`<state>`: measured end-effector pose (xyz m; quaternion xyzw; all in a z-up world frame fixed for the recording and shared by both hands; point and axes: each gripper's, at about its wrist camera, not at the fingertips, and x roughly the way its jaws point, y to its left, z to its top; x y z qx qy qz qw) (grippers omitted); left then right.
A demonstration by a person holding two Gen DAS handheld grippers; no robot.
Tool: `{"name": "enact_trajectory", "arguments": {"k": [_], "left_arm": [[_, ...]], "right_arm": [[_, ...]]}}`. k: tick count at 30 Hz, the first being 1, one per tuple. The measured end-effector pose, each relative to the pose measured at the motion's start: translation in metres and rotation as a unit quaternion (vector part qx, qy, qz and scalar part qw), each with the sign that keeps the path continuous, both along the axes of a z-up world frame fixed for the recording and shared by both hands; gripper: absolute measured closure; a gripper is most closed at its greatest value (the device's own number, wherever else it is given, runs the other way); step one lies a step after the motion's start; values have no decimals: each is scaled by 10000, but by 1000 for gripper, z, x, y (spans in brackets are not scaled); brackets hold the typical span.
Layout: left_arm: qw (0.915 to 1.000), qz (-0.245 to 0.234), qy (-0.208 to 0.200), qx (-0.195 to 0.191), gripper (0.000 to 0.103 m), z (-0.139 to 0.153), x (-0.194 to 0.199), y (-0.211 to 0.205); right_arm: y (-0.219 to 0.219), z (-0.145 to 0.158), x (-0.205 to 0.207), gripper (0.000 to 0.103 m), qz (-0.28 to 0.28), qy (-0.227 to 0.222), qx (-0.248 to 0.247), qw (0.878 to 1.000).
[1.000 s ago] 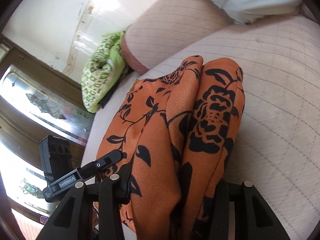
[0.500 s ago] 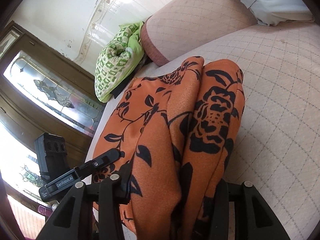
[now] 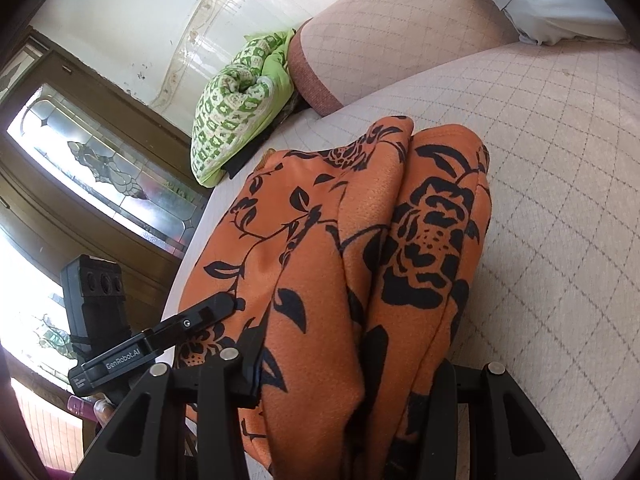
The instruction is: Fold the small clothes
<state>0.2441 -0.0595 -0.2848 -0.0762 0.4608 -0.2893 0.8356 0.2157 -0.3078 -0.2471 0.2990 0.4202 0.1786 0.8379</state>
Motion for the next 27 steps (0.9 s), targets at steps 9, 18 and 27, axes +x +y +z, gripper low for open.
{"name": "enact_trajectory", "arguments": {"k": [9,18,27], "left_arm": [[9997,2,46,228,58,1,1,-4],[9994,34,73,341,58,3,3,-5],[9989,53,53,464,58,3,3,-11]], "right_arm": [[6,-13,-2,56,20,162,-93,9998],[9,-19,-2,56,71,234,-164,9996],[9,-22,3,56,104,300,-218,9993]]}}
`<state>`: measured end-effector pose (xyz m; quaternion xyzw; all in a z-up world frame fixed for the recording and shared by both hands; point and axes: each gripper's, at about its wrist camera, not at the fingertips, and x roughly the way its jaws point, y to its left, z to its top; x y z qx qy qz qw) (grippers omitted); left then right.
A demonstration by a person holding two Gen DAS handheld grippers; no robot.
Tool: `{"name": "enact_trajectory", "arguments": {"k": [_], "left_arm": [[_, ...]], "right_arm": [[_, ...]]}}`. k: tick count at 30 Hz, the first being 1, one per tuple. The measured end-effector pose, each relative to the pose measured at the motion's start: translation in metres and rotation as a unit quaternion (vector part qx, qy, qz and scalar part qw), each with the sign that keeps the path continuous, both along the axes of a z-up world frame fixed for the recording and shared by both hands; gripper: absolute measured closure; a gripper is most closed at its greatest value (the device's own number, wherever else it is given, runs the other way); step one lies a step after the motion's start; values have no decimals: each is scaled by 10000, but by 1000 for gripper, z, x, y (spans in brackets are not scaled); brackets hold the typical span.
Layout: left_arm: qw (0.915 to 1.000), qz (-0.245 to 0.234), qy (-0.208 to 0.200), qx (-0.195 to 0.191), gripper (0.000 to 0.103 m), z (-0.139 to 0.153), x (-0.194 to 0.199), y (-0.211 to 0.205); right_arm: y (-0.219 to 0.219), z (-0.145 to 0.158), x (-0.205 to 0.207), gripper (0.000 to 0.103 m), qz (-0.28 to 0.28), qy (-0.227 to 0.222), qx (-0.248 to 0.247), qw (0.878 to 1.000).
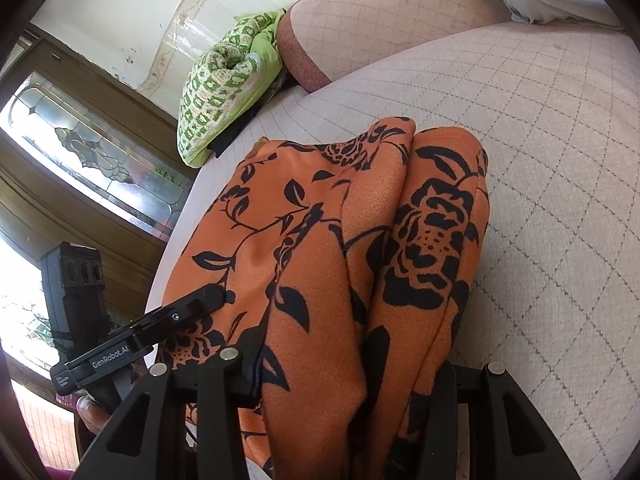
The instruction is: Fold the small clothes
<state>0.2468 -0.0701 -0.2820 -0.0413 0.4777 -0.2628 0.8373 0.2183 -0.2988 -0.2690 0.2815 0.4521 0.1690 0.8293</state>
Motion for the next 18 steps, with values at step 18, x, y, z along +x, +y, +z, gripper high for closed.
{"name": "enact_trajectory", "arguments": {"k": [18], "left_arm": [[9987,305,128,387,44,-10,3,4]], "right_arm": [[-6,-13,6,48,-71,377,69,9992]]}}
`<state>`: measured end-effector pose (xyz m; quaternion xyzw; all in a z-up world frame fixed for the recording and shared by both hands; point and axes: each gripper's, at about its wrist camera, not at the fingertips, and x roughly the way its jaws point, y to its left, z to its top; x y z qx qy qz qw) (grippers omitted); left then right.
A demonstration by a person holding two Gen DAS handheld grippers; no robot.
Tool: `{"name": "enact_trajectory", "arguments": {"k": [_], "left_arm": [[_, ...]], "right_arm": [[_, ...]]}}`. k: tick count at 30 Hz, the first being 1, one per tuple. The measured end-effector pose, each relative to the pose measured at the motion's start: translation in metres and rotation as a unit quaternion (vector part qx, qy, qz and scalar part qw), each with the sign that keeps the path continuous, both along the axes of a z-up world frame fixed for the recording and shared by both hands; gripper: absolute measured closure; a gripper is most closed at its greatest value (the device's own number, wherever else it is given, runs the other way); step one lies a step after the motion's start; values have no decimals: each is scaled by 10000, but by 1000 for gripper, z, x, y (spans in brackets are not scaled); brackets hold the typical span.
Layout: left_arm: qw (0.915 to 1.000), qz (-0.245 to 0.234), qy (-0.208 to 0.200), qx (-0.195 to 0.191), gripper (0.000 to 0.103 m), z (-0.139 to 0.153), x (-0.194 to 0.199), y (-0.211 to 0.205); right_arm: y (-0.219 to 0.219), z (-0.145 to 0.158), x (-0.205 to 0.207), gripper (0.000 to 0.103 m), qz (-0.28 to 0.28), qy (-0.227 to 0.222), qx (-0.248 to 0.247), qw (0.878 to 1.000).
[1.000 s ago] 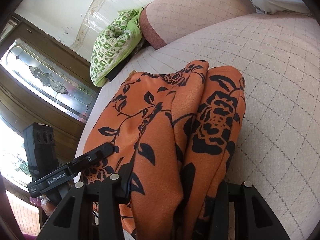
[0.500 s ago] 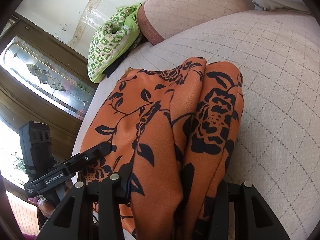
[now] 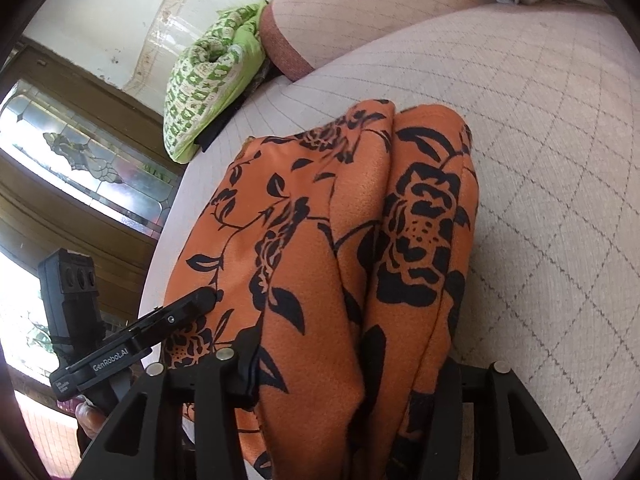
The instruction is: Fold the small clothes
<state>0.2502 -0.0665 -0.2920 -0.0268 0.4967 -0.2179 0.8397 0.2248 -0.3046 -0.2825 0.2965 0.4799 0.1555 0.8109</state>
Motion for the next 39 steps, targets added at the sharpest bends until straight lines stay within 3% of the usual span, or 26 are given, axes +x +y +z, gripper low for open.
{"name": "enact_trajectory", "arguments": {"k": [5,9,15,18,20,22,25,26,28,29,31,34,39], "left_arm": [[9984,192,-385,377,38,11,-5,0],[9959,483,-693,317,33,25,-8,8],[9915,635,-1065,404,32,38,-12,6],[9908,538,-1088,596,32,35,-14,-1],[9898,468,-1086,790,32,31,-13,-7],[9884,452,-1064,987,32,26,-12,-11],[9879,432,-933,1164,32,17,-8,-15],[9873,440,-890,1243,31,13,-5,-16],[9844,474,-834,1474,19,5,-2,-18],[9836,474,-799,1546,17,1,0,-18],[9845,468,-759,1514,17,0,3,-18],[9851,479,-818,1436,17,5,5,-20],[9862,537,-985,1218,17,17,10,-23]], "right_arm": [[-3,0,0,45,25,121,25,9999],[-11,16,-7,45,-18,-85,-202,9998],[-26,50,-28,45,-674,-876,-945,9894],[-36,65,-38,45,-1186,-1362,-993,9785],[-35,71,-40,45,-1109,-1595,-898,9768],[-19,73,-38,47,-692,-1690,-882,9792],[5,68,-29,65,-110,-1576,-799,9842],[13,64,-26,65,13,-1463,-850,9856],[25,44,-16,65,159,-1049,-1194,9872],[28,30,-9,65,200,-744,-1392,9873],[23,18,-2,64,230,-554,-1390,9885],[15,22,3,65,164,-477,-1094,9927],[15,47,8,65,95,-815,-1033,9913]]}}
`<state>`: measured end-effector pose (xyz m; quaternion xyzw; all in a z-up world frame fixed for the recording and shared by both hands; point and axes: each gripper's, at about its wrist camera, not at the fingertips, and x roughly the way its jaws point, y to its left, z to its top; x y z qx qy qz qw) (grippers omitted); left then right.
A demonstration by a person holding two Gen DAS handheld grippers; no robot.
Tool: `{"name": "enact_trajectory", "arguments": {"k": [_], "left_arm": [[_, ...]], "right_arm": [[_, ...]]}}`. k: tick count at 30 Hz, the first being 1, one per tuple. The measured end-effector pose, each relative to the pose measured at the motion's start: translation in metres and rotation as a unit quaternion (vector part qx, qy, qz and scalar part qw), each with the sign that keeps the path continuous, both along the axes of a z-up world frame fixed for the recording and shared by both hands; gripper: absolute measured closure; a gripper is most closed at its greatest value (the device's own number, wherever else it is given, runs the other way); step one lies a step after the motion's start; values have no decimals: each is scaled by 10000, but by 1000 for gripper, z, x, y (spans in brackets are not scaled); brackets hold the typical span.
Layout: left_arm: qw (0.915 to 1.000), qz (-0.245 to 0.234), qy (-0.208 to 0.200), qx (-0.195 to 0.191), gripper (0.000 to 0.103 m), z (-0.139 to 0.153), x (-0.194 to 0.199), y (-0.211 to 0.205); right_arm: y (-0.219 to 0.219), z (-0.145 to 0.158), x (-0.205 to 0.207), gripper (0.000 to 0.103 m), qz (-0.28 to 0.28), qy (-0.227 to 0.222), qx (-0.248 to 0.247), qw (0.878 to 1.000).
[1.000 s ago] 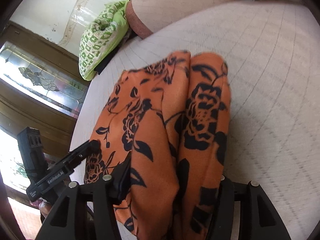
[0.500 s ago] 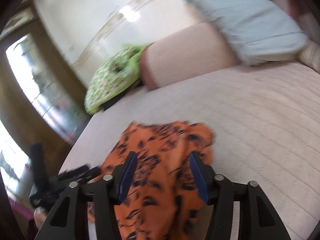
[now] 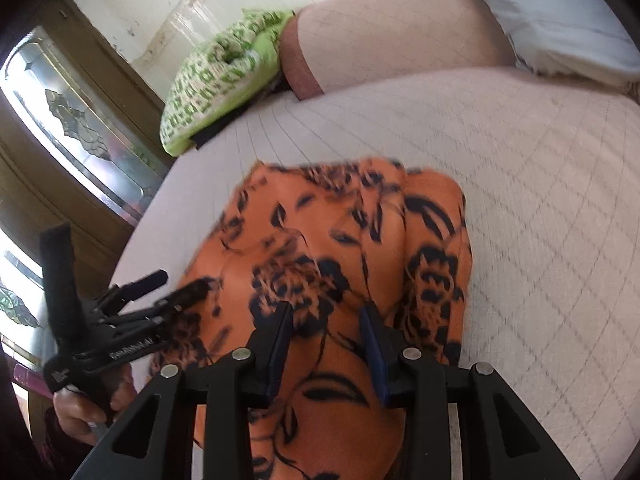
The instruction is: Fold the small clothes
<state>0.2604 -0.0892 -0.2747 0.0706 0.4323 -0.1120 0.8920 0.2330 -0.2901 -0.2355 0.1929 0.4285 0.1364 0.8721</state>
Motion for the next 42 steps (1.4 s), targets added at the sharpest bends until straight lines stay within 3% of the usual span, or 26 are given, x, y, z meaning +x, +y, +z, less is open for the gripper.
{"name": "enact_trajectory", "arguments": {"k": [6,11,15,19,23,31,38,42], "left_arm": [[9998,180,67,31,17,-2,27,-9],[9981,190,543,232,16,-22,47,-14],[9966,171,776,225,10,-31,57,-13],[9965,218,796,119,9,-29,60,-9],[9982,99,474,354,9,-20,46,-13],[9986,165,269,419,9,-12,23,-6],[9985,186,214,472,9,-12,16,-5],[9986,202,206,452,7,-21,17,-5]], "right_arm": [[-9,20,23,65,-284,-216,54,9993],[-22,-6,55,65,-423,155,198,9988],[-25,-37,76,65,-294,673,313,9968],[-27,-30,71,65,-312,610,291,9972],[-26,-15,60,65,-228,388,196,9988],[-4,16,16,65,407,-89,10,9991],[10,10,-6,65,725,54,-112,9973],[12,-15,-7,64,674,360,-423,9962]]}}
